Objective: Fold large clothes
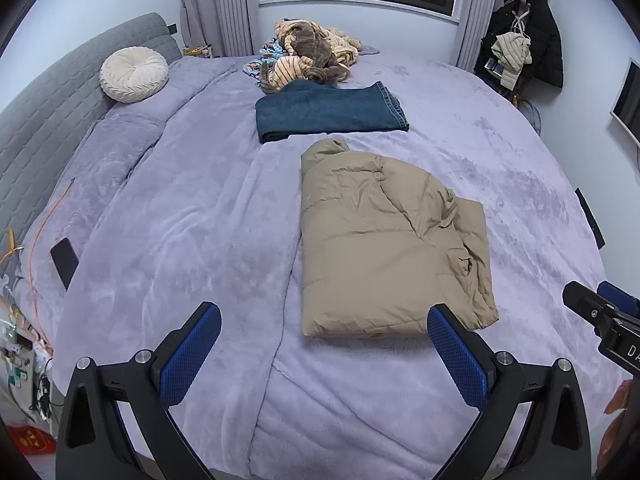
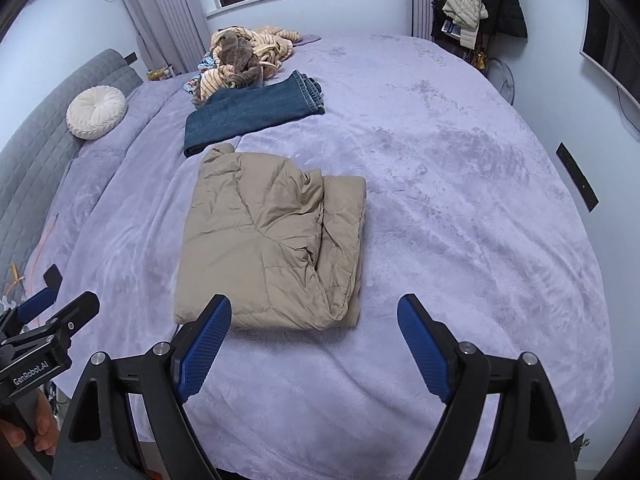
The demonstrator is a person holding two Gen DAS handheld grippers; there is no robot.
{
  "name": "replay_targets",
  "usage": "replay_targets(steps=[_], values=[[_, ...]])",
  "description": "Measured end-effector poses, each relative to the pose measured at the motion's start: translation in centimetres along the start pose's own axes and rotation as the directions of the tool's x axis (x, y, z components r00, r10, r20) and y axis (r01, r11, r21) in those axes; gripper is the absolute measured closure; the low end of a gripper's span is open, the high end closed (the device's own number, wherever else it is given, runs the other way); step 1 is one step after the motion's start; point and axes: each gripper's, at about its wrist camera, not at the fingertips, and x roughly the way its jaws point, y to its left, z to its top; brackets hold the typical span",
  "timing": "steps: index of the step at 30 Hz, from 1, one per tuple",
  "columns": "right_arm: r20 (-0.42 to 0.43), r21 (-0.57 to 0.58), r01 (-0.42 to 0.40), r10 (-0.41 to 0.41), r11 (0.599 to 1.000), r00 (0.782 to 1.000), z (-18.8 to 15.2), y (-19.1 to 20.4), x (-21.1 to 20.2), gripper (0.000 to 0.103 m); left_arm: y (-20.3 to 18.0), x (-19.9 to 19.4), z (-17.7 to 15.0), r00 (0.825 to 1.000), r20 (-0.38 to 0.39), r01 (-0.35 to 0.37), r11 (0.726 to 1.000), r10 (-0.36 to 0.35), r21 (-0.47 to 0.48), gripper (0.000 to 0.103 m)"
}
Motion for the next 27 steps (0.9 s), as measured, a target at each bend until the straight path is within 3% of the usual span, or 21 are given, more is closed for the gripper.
replay_targets(steps=[27], values=[[0.015, 0.007, 0.008, -0.008, 1.000, 1.000, -0.3, 0.0, -1.5, 0.016, 0.1, -1.6, -0.4, 1.000, 0.023, -0.015, 1.000, 0.015, -0.024, 0.000]])
